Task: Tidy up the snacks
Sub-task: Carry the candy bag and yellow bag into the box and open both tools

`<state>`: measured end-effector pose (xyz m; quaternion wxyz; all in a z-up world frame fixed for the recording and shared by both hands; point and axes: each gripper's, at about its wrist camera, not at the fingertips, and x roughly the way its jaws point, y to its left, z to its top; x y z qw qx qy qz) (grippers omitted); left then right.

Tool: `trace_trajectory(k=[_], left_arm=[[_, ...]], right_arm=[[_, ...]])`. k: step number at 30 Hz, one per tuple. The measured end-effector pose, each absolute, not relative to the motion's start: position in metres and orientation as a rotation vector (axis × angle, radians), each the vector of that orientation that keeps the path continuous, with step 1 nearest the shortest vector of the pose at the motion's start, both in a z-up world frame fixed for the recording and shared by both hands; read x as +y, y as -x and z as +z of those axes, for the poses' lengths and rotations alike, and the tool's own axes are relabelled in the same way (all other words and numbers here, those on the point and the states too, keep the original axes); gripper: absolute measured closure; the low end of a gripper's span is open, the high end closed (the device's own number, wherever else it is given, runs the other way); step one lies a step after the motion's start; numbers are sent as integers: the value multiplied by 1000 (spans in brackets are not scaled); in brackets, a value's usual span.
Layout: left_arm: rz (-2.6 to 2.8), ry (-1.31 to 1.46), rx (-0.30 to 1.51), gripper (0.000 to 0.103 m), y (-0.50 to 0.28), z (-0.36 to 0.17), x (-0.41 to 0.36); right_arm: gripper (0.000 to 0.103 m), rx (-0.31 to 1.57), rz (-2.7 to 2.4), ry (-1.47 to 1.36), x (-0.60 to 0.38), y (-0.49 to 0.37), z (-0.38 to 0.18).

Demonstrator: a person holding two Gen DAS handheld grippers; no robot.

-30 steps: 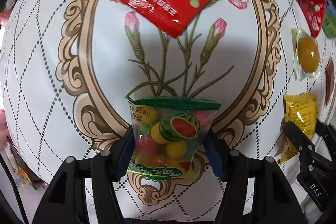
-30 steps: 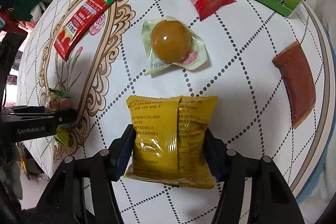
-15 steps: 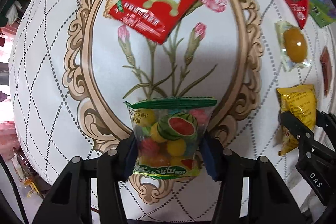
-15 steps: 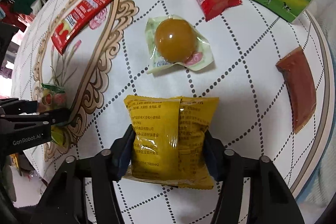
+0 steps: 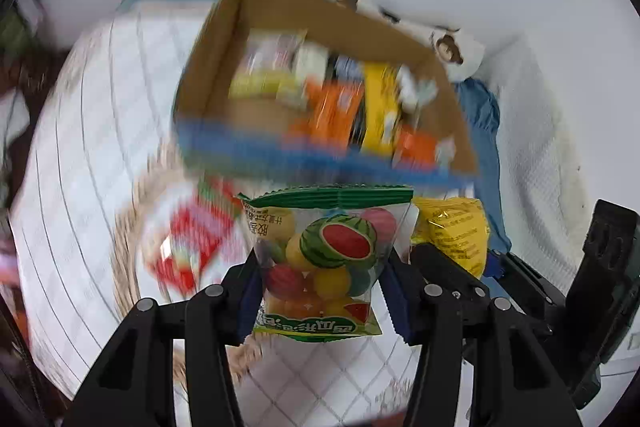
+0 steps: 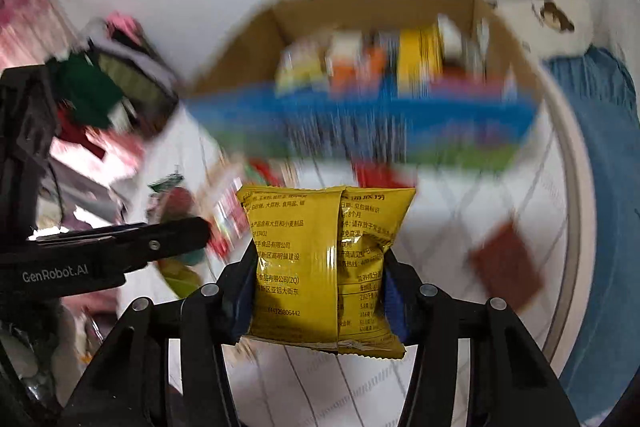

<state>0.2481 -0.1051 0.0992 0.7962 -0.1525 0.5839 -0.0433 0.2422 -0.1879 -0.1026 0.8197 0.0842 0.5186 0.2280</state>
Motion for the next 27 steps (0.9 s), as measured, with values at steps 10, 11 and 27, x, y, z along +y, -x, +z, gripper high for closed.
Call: trace_trajectory(k=[10, 11, 27], left_arm=[[9, 143, 1384, 53, -387, 75, -53], [23, 135, 1408, 53, -392, 69, -49], [86, 132, 1468, 12, -388, 13, -30]], right_arm=[[48, 1102, 494, -271, -139, -374, -94], [48, 1119, 497, -289, -134, -382, -100], [0, 1339, 422, -240, -105, -429, -176]])
